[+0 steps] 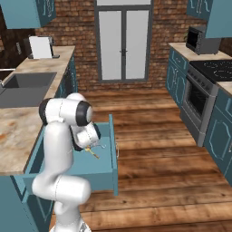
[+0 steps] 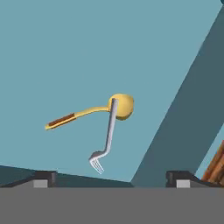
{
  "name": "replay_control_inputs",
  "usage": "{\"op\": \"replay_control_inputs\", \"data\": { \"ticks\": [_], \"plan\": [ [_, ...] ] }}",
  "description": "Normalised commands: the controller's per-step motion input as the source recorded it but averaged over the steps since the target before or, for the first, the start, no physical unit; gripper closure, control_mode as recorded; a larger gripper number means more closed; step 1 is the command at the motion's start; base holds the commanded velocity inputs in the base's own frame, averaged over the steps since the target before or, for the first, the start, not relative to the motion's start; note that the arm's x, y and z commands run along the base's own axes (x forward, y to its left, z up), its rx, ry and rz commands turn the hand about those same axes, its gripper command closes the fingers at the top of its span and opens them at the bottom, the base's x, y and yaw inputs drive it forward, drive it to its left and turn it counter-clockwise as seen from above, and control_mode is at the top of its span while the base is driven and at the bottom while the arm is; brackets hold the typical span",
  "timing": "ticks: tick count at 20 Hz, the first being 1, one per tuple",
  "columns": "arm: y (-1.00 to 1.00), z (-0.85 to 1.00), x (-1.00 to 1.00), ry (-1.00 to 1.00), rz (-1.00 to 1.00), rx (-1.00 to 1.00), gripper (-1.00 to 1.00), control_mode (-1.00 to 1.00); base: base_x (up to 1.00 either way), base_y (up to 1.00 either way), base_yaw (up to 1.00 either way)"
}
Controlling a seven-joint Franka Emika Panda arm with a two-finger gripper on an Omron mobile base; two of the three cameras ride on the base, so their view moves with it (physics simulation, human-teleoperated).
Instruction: Organize the utensils by type. Pick up the wooden spoons from the counter and place them in the open cabinet. Then pick up the metallic utensils from the counter and place them in the open drawer.
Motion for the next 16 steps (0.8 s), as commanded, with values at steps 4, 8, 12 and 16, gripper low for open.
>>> {"op": "replay_control_inputs", "data": {
  "ticks": [4,8,12,16],
  "plan": [
    [-0.42,0.94,-1.0,-0.36,-0.11,0.18,-1.0,-1.0,0.0,0.0,0.0],
    [-0.16,1.0,-0.54,-0.1,-0.18,0.11,-1.0,-1.0,0.0,0.0,0.0],
    [0.0,1.0,-0.02,0.0,-0.18,0.03,-1.0,-1.0,0.0,0.0,0.0],
    [0.0,1.0,0.18,-0.06,-0.18,0.0,-1.0,-1.0,0.0,0.0,0.0]
  ]
}}
